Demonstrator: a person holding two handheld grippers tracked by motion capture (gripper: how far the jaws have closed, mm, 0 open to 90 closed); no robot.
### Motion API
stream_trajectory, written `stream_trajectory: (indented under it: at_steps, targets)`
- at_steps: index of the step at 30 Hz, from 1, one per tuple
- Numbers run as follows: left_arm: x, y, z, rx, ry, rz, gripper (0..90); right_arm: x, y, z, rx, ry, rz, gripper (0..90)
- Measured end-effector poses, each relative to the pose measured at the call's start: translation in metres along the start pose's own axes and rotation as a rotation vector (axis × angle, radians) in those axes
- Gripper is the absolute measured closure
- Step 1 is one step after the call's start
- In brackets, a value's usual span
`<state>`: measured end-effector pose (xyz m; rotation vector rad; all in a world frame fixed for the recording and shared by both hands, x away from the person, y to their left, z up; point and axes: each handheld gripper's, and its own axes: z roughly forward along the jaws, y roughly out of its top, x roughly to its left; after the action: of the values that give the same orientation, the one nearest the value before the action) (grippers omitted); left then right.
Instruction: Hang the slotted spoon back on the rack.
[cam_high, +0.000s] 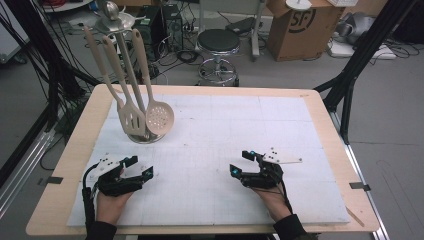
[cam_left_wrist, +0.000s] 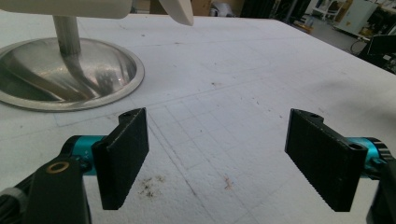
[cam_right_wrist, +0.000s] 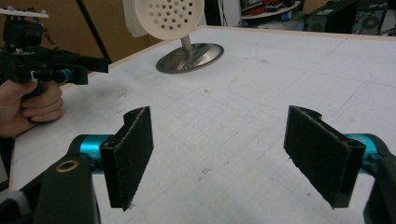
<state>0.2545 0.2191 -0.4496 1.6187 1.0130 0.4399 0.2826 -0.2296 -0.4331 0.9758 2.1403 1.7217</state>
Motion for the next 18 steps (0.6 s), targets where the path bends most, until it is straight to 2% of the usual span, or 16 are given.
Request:
stream_trajectory:
  at_steps: [5, 18]
  targets:
    - [0.0003, -0.0002, 0.0007, 0.001, 0.003, -0.004, 22.2, -0.0023, -0.0034, -0.0024, -0.007, 0.001, 0.011, 23.2]
    - [0.0003, -0.0003, 0.0019, 0.004, 0.002, -0.005, 22.2, -0.0006, -0.0061, -0.0009, -0.005, 0.013, 0.001, 23.3]
